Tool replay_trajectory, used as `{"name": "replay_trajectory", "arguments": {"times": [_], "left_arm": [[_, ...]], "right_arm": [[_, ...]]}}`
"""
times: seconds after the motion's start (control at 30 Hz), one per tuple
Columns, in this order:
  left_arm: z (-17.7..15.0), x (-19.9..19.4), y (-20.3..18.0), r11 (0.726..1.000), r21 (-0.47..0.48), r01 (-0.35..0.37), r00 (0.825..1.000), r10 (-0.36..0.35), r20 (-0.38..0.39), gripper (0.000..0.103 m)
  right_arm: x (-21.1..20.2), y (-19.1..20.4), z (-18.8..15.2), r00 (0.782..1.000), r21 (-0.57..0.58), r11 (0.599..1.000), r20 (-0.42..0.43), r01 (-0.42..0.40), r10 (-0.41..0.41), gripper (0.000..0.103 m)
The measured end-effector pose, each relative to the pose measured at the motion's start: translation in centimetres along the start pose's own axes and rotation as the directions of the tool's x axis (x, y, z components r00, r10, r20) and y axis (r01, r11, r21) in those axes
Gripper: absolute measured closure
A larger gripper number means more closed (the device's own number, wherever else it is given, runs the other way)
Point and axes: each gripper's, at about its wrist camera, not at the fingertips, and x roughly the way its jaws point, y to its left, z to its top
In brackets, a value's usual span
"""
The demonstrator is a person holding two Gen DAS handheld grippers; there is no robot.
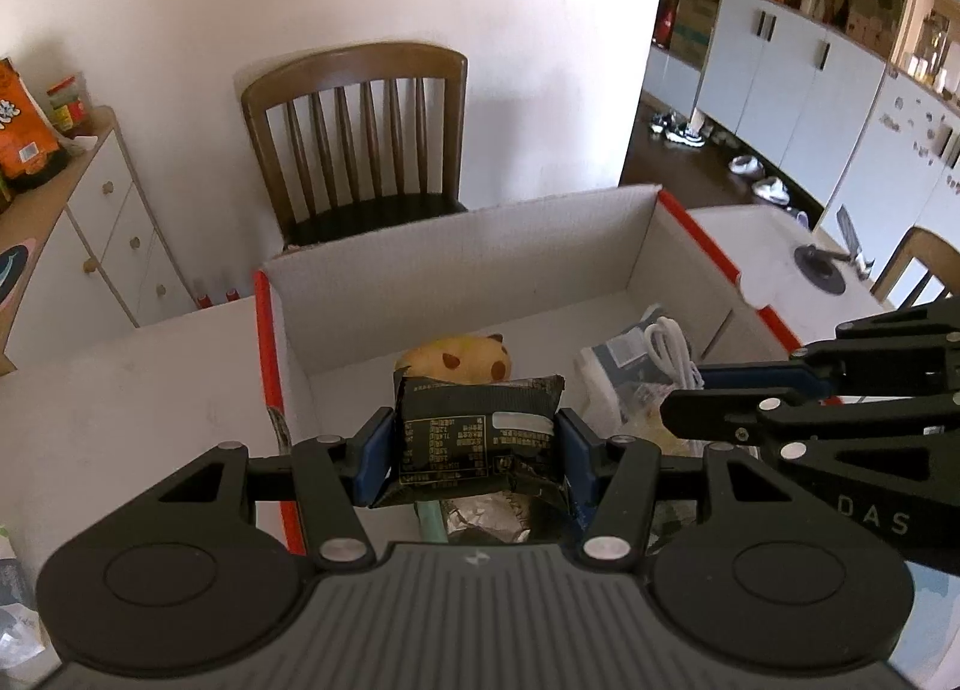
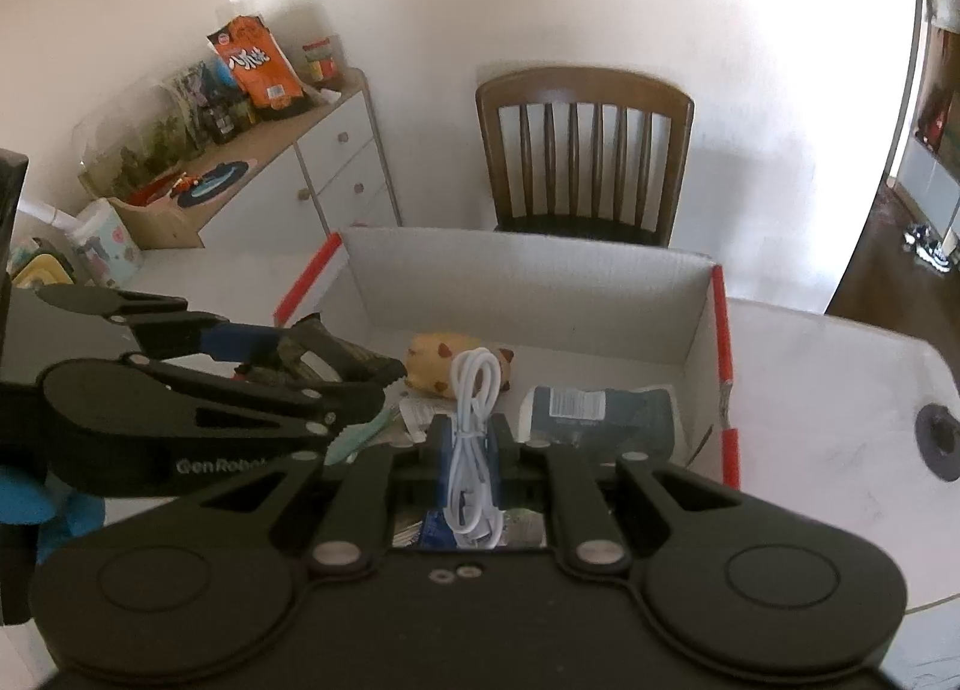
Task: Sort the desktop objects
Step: 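Lower the cable and black packet into the box and open both tools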
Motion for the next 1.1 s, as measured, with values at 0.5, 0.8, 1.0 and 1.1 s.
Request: {"name": "replay_trajectory", "arguments": {"times": [0.5, 0.8, 1.0, 1.1], "left_arm": [[-1.2, 3.4, 0.1, 0.999, 0.046, 0.007, 0.998, -0.004, -0.057, 0.046], [-1.4, 4.8, -0.7, 0.994, 0.106, -0.027, 0.994, 0.037, -0.1, 0.046], [-1.8, 5.6, -1.3, 0.99, 0.141, -0.022, 0.991, 0.041, -0.128, 0.046], [-1.8, 5.6, -1.4, 0.989, 0.144, -0.023, 0.991, 0.041, -0.128, 0.044]], "right_arm": [[3.5, -0.5, -1.9, 0.995, -0.007, 1.0, -0.096, -0.021, 0.02, 0.092], [4.5, -0.8, -2.6, 0.991, -0.011, 1.0, -0.133, -0.009, 0.008, 0.092], [4.5, -1.2, -3.0, 0.991, -0.008, 1.0, -0.135, 0.002, -0.003, 0.091], [4.2, -1.5, -3.1, 0.991, 0.017, 1.0, -0.133, -0.012, 0.014, 0.086]]}}
